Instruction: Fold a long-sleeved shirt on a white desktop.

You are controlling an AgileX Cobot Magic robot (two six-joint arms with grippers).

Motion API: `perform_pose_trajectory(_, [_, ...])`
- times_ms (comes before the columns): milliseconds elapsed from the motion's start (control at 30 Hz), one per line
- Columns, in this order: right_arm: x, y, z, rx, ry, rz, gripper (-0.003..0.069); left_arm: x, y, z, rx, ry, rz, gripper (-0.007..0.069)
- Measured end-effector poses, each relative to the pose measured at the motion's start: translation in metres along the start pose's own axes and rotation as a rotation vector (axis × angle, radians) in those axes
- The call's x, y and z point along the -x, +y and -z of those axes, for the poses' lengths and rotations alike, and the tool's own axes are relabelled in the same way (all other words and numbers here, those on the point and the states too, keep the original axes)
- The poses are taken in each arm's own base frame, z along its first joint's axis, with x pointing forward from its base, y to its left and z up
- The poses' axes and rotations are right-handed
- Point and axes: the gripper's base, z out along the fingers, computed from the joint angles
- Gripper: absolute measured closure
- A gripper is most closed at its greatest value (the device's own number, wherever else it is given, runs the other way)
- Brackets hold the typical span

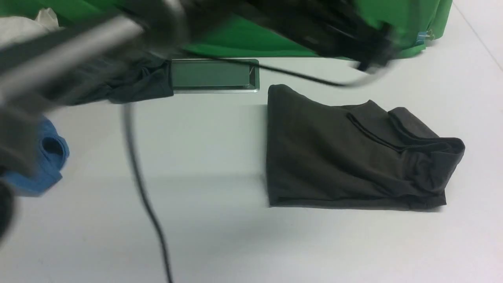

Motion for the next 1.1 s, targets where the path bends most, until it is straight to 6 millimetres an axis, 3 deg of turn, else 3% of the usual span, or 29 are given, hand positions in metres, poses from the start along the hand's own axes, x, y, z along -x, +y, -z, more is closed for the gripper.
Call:
perform_pose_trajectory(33, [-0.003,-0.001,-0.007,0.001,0.04,0.006,0.0564,-0.003,0.008,0.01,-0.002,0.039,0.019,0.0106])
perform_pose_trajectory(100, [-0.014,-0.002,-0.035,0.02,0.177,0.004,0.0598,-0.013,0.04,0.04,0.019,0.12,0.092,0.0281])
perform_pose_trajectory(133, [-0.015,-0.002,-0.035,0.022,0.186,0.004,0.0606,-0.015,0.045,0.046,0.023,0.133,0.104,0.0299])
perform_pose_trajectory(167, [-0.024,-0.003,-0.057,0.041,0.277,0.0,0.0627,-0.019,0.059,0.066,0.038,0.158,0.143,0.0424])
perform_pose_trajectory(200, [-0.031,-0.003,-0.075,0.059,0.346,-0.001,0.0631,-0.022,0.07,0.083,0.06,0.16,0.175,0.0499])
perform_pose_trajectory(300, [-0.049,-0.001,-0.121,0.152,0.551,-0.001,0.0633,-0.035,0.088,0.133,0.139,0.123,0.248,0.0595])
perform_pose_trajectory(333, [-0.048,-0.001,-0.123,0.16,0.563,0.0,0.0633,-0.037,0.087,0.138,0.144,0.121,0.252,0.0598])
perform_pose_trajectory(433, [-0.056,-0.003,-0.171,0.218,0.7,-0.004,0.0633,-0.071,0.082,0.182,0.202,0.119,0.319,0.0606])
perform_pose_trajectory(533, [-0.073,-0.005,-0.206,0.217,0.78,-0.019,0.0633,-0.101,0.067,0.2,0.219,0.137,0.354,0.0606])
perform_pose_trajectory(567, [-0.075,-0.006,-0.209,0.216,0.785,-0.021,0.0633,-0.103,0.067,0.202,0.223,0.135,0.357,0.0606])
perform_pose_trajectory(600, [-0.096,-0.007,-0.235,0.213,0.839,-0.035,0.0633,-0.121,0.057,0.207,0.245,0.123,0.377,0.0606])
perform_pose_trajectory(633, [-0.098,-0.007,-0.237,0.213,0.843,-0.037,0.0633,-0.125,0.055,0.208,0.251,0.117,0.379,0.0606])
perform_pose_trajectory(700, [-0.127,-0.007,-0.269,0.206,0.879,-0.045,0.0633,-0.142,0.043,0.211,0.279,0.071,0.395,0.0606])
perform_pose_trajectory(733, [-0.129,-0.007,-0.271,0.207,0.886,-0.046,0.0633,-0.144,0.042,0.211,0.28,0.067,0.397,0.0606])
perform_pose_trajectory(833, [-0.164,-0.007,-0.305,0.188,0.89,-0.044,0.0633,-0.161,0.028,0.213,0.296,0.012,0.41,0.0606])
perform_pose_trajectory(900, [-0.173,-0.005,-0.312,0.192,0.892,-0.032,0.0633,-0.165,0.026,0.214,0.3,0.008,0.41,0.0606])
perform_pose_trajectory(1000, [-0.197,0.02,-0.33,0.261,0.913,0.022,0.0633,-0.168,0.021,0.217,0.309,-0.002,0.4,0.0606])
perform_pose_trajectory(1100, [-0.21,0.065,-0.339,0.389,0.911,0.08,0.0633,-0.168,0.02,0.218,0.309,0.001,0.398,0.0606])
